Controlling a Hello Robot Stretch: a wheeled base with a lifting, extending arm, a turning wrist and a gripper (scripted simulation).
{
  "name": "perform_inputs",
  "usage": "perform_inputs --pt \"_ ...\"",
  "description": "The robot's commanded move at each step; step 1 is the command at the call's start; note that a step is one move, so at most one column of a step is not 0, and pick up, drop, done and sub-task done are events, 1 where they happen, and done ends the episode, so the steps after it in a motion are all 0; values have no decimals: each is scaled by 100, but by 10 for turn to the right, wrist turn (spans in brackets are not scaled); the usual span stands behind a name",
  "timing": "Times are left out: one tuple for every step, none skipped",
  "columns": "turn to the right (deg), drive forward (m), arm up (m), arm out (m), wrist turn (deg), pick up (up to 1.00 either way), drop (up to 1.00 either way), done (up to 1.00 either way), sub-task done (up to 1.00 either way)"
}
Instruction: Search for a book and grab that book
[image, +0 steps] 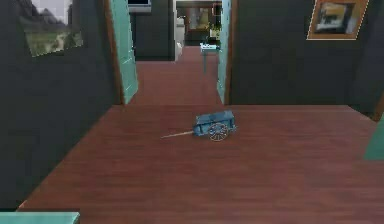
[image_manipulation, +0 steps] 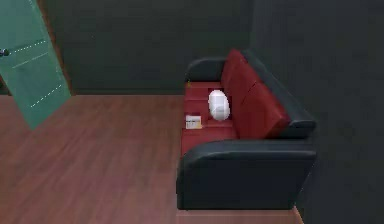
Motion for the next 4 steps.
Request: perform_inputs --pt "450 0 0 0 0 0 0 0 0" --pt "450 0 0 0 0 0 0 0 0" --pt "0 15 0 0 0 0 0 0 0" --pt "420 0 0 0 0 0 0 0 0"
